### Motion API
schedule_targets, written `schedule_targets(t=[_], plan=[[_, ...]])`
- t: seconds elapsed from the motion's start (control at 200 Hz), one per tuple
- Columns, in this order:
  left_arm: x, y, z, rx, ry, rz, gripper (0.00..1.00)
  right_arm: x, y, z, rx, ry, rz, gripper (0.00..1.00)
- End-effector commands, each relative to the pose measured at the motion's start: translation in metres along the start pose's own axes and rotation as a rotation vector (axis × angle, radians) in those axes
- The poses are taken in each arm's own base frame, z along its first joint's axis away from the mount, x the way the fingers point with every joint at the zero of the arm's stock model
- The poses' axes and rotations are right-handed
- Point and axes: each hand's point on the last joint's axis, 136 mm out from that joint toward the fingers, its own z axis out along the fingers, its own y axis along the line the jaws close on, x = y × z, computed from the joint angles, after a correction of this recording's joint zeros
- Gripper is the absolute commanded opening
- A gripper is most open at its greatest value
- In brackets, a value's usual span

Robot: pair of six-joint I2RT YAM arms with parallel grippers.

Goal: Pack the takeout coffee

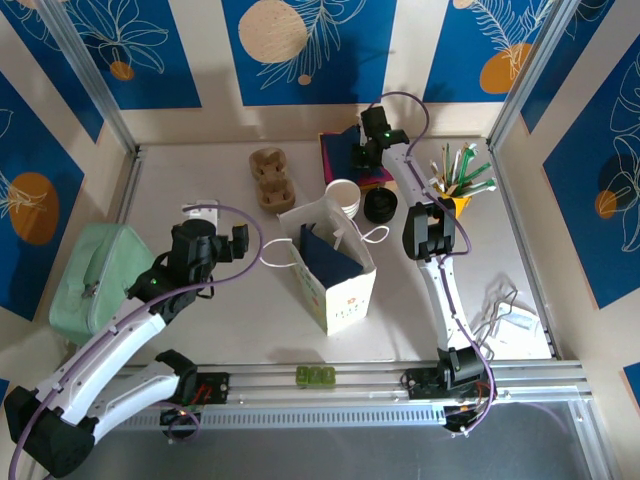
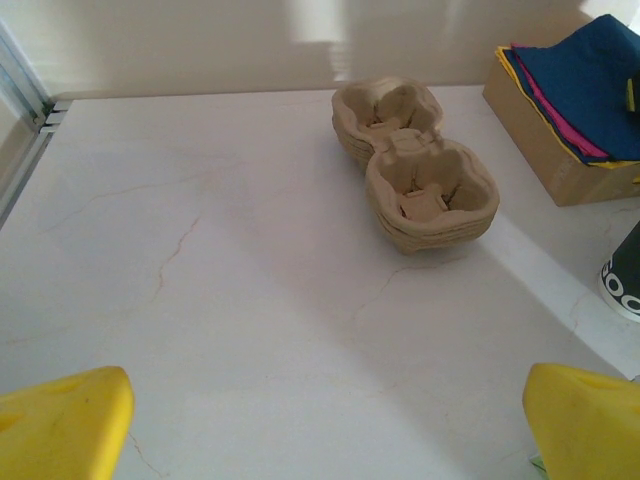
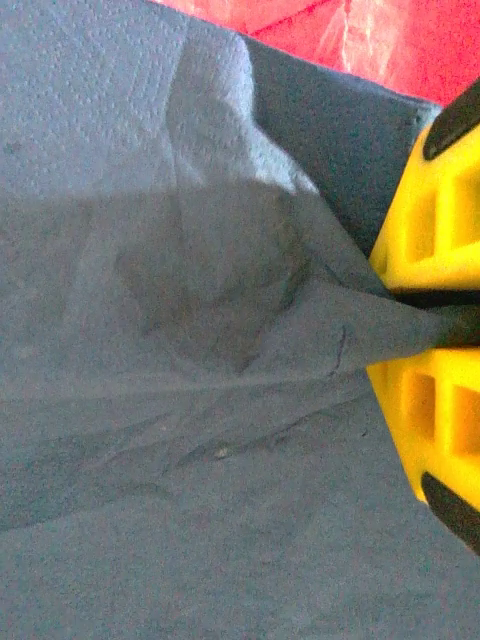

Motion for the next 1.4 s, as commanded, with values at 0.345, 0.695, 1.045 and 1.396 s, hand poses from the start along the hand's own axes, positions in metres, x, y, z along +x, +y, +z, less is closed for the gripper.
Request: schedule_targets(t=[0.345,0.695,1.045,1.396], plan=[[-0.017,0.002,-0.007,0.007,-0.03,-0.033,0.99,-0.057,0.017,-0.13,-0.056,-0.146,0.017,0.03],[-0.023,-0.014,-0.005,0.079,-0.024,-0.042,0.99,-0.045,0.031,-0.222,-0.094,-0.124,0.032,0.0],[-0.031,-0.026,-0.011,0.151,-0.032,-0.075,0.99,-0.005,0.064,-0.326,-0.193,-0.096,0.006,0.0],[-0.022,-0.025,-0.019,0.18,-0.025,-0.098,0.99,0.069,0.132,-0.393,-0.346,0.006,-0.092,0.0]])
